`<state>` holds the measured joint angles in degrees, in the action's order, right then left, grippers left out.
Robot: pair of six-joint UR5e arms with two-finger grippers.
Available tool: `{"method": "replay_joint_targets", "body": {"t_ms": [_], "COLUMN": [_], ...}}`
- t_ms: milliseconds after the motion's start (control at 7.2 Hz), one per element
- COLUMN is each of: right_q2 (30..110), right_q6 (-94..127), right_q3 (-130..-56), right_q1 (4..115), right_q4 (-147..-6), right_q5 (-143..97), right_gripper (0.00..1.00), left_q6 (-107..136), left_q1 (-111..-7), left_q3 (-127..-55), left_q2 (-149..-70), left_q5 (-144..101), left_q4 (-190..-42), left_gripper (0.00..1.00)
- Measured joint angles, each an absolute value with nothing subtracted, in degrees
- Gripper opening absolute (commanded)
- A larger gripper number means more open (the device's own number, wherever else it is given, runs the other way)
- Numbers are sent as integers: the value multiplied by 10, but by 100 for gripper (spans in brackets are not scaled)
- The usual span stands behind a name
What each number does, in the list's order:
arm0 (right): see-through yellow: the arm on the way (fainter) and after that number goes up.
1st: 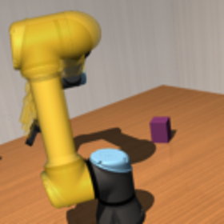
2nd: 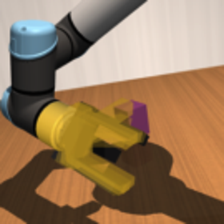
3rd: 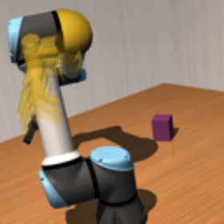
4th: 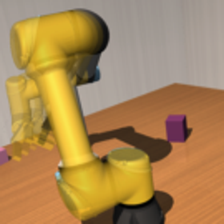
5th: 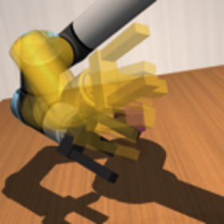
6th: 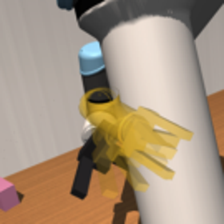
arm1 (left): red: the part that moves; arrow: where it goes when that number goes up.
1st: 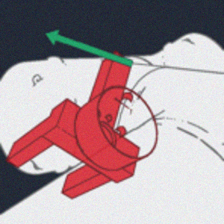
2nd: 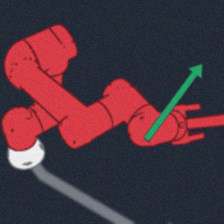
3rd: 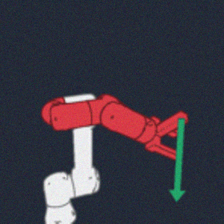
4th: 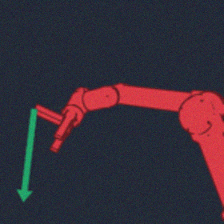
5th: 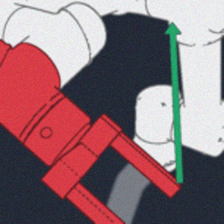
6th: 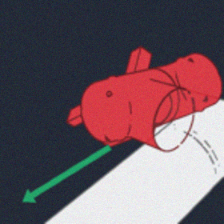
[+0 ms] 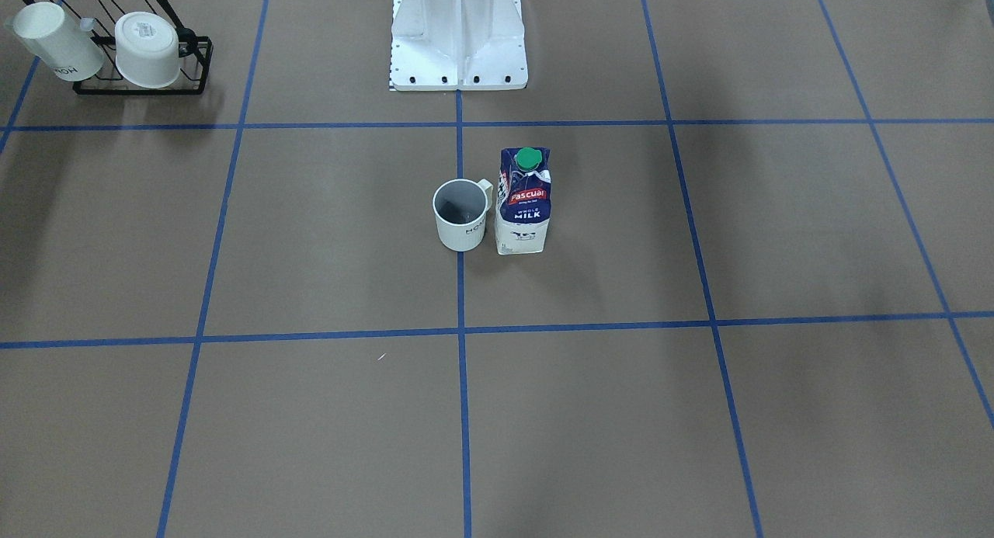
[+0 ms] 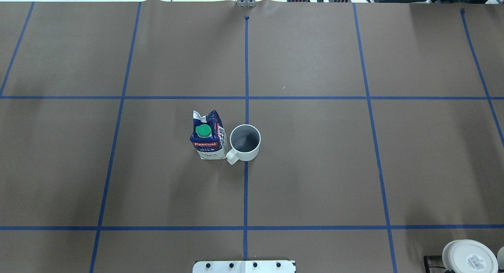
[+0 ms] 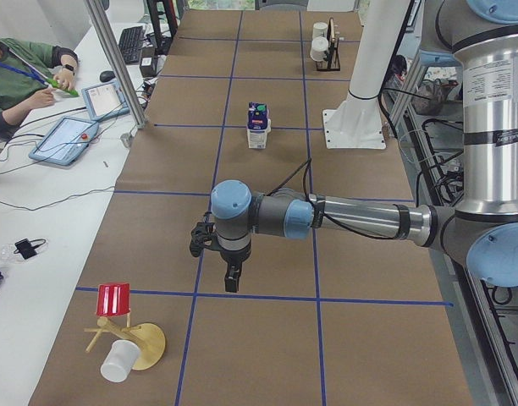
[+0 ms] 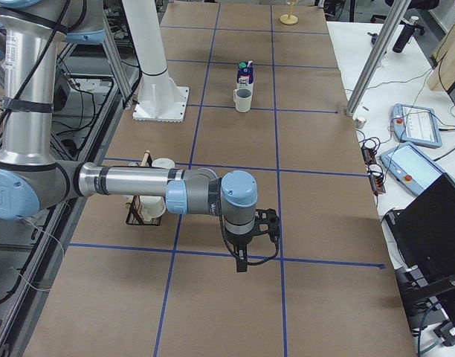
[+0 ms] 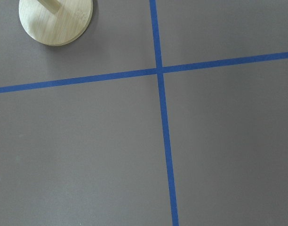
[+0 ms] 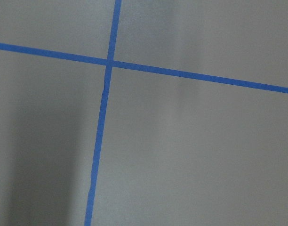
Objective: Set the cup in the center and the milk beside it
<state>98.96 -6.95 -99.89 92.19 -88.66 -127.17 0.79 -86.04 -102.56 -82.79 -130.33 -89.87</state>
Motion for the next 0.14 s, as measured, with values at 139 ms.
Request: {"method": "replay_joint_targets", "body": {"t_ms": [139], "right_q2": [990], "right_q6": [-69], "right_q3": [-999], "right_q1": [921], "right_q4": [-887], "right_q5": [-1272], "right_gripper": [100], "left_q6": [8], "left_q1": [-860], "left_q3": [-1026], "left_q2": [-826], "left_q5": [-1304], "left_q4": [-899], "left_gripper": [99]}}
